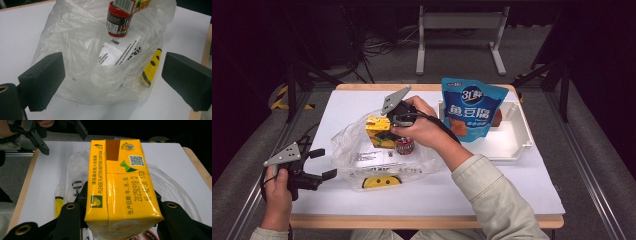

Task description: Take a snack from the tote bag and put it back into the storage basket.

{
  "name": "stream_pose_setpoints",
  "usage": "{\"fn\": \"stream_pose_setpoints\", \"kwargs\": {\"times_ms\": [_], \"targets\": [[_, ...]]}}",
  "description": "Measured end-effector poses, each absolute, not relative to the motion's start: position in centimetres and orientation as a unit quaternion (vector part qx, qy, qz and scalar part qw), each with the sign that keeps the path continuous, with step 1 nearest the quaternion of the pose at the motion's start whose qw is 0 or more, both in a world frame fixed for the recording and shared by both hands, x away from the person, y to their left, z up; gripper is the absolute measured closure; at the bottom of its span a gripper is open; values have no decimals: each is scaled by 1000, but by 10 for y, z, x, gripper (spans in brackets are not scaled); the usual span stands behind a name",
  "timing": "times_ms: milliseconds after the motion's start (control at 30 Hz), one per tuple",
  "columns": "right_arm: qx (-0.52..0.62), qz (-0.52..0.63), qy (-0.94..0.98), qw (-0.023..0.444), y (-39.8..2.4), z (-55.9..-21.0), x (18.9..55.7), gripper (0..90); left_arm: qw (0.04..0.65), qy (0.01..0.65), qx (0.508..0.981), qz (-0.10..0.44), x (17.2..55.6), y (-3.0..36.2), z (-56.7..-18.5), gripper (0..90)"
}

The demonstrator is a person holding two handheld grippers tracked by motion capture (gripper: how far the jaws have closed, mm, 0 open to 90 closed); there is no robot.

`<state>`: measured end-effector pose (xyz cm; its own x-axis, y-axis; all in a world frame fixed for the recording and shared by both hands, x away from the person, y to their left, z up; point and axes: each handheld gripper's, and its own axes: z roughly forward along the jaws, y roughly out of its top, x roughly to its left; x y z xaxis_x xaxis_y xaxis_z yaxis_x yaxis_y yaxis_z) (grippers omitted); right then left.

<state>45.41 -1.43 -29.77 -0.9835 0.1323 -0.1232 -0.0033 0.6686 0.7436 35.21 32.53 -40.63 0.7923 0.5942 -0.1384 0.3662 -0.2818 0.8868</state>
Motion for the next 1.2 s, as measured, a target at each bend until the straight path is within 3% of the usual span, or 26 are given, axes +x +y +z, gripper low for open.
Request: {"fn": "stream_pose_setpoints", "kwargs": {"times_ms": [1200], "targets": [[99,402,901,129,-136,-266,446,551,512,300,797,112,353,323,-406,54]]}}
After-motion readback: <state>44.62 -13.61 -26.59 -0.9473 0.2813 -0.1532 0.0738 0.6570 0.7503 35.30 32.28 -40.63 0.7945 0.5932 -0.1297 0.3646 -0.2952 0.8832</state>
